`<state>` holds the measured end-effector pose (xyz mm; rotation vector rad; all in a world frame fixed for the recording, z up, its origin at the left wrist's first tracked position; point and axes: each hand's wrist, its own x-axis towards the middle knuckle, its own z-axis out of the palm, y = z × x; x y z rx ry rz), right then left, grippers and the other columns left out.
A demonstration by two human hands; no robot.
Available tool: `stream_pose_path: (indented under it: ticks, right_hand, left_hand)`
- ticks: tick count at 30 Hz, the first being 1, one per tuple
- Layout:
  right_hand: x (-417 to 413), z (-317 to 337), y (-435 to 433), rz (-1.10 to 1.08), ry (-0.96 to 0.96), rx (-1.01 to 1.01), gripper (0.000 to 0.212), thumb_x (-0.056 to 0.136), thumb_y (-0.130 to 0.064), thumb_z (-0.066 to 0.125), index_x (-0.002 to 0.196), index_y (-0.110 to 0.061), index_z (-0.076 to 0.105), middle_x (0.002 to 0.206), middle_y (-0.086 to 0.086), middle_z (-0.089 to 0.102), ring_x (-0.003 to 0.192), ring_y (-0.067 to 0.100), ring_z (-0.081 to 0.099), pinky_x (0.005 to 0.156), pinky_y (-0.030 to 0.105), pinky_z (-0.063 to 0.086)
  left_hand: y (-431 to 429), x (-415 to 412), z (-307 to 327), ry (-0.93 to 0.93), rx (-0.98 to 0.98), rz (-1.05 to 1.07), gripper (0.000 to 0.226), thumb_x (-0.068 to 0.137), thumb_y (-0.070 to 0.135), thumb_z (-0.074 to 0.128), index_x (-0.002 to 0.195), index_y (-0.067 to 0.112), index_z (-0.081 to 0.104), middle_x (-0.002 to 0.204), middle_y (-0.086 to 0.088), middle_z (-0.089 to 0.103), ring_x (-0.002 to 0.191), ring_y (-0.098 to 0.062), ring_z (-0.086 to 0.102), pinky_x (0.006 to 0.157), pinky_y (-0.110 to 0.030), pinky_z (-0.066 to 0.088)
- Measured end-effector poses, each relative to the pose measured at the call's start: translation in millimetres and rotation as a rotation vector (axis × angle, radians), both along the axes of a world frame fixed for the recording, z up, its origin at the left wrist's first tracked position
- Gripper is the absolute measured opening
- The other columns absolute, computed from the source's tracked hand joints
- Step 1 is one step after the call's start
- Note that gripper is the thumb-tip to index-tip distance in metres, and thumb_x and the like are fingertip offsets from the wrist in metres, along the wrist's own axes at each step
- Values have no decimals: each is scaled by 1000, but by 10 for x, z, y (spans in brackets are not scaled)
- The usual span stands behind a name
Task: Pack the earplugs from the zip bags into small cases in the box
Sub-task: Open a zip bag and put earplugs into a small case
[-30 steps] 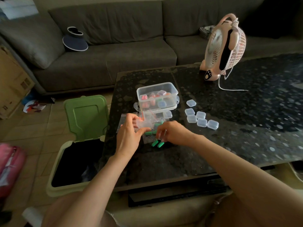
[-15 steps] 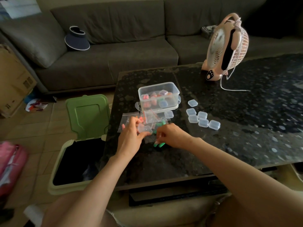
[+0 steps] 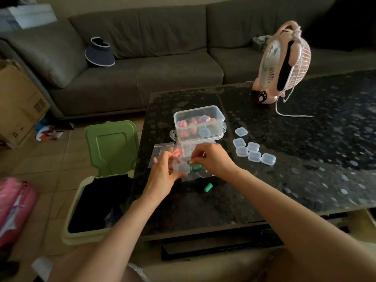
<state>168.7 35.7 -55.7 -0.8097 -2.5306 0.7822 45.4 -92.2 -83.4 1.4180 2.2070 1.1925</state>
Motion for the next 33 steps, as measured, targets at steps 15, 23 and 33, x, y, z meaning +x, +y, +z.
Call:
stream_pose_path:
  ticks: [15,23,33]
  right_hand:
    - [135,208,-77,188,-500,-37,42,69,-32,82,102,-17,60,88,-9,52,84,11,49,67,23,39]
    - [268,17,-99,264,-606,-26,23,74,-18,78,93,-9,71,93,4,68,84,14,55,70,21,41]
    - [210,196,-56,-36,127,-343,15,77,-3,74,87,-11,67,81,-4,64,68,1,60,58,5,47]
  left_hand:
    - [59,-25,-38,-9,44,2,44,69,29,78,95,16,45,116,-5,65,83,-4,64,101,-59,38]
    - [102,30,-58,11,-19,-40,48,68,27,80,94,29,40,104,12,58,86,-12,65,101,-63,35]
    - [88,94,0,46,-25,-64,51,67,35,78,103,28,41,105,10,66,91,-12,67,111,-60,16]
